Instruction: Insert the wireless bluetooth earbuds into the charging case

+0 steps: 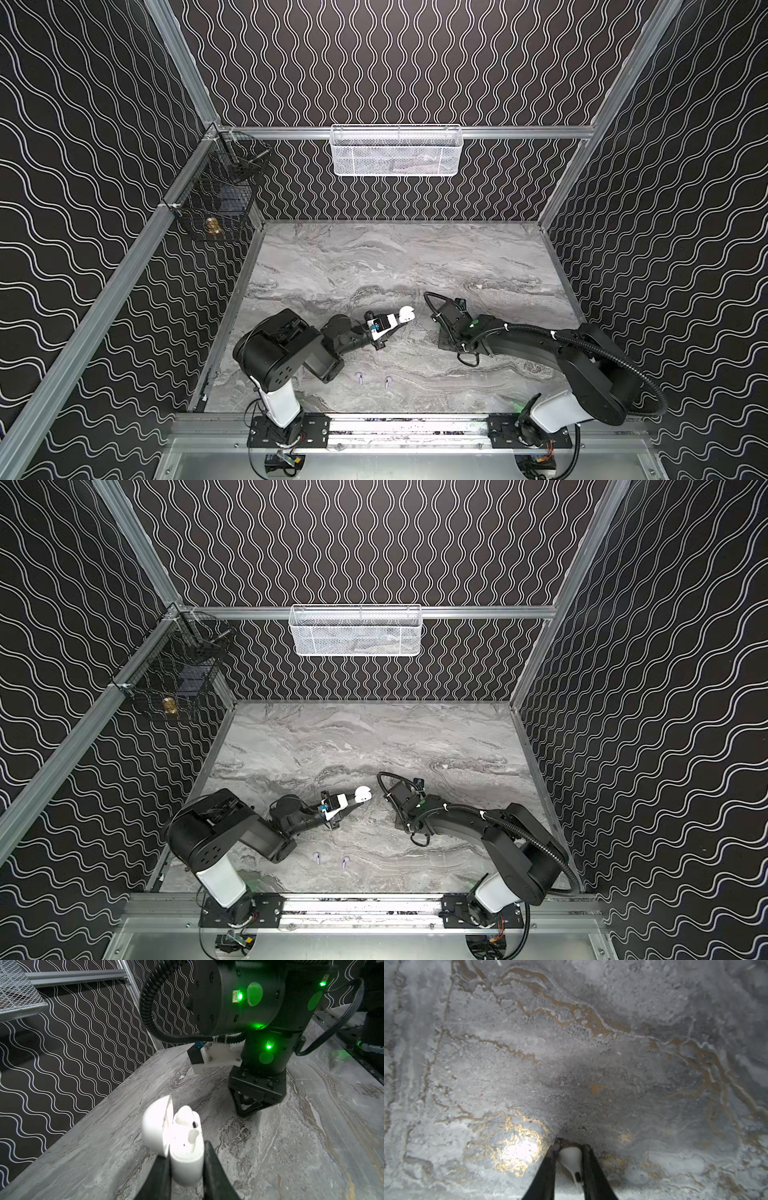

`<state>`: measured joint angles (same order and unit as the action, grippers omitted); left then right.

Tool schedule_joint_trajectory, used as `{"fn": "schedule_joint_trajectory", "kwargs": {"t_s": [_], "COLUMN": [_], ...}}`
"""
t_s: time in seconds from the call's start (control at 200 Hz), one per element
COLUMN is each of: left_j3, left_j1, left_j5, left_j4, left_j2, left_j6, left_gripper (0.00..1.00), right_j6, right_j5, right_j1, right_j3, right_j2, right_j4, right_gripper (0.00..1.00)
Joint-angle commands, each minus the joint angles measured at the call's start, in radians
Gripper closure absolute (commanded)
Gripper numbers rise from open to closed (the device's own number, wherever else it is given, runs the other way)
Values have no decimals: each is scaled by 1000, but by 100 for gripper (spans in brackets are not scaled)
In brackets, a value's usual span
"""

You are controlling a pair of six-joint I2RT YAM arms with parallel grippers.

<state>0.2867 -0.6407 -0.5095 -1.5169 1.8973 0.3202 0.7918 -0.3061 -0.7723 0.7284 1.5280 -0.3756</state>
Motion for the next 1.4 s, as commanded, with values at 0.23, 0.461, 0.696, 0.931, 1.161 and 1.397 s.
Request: {"fn": "schedule_joint_trajectory", "kwargs": {"t_s": [0.23,0.461,0.696,0.931,1.161,1.397], "left_j3": [3,3,6,7,11,20], "left_j1": [-1,-1,-1,1,11,31], "left_j5": [1,0,9,18,28,32], "left_j4": [-32,-32,-32,-32,-32,-33], "left_j2": [0,0,0,-2,-7,-7], "left_j6": [6,4,0,-12,-41,-79], "left_gripper": [81,81,81,82,82,82], "right_j6": [-8,-13,-30,-58,-127,-213], "right_j5": [17,18,19,-50,-168,-173], "right_j1": [-1,-1,-2,-43,-140,-194], "right_j3": [2,11,-34,-61,-106,-173], "right_j2": [1,-14,-157,-286,-380,-383], "right_j4": [-14,-18,90,205,440,753], "right_gripper": [79,80,79,79,78,78]}}
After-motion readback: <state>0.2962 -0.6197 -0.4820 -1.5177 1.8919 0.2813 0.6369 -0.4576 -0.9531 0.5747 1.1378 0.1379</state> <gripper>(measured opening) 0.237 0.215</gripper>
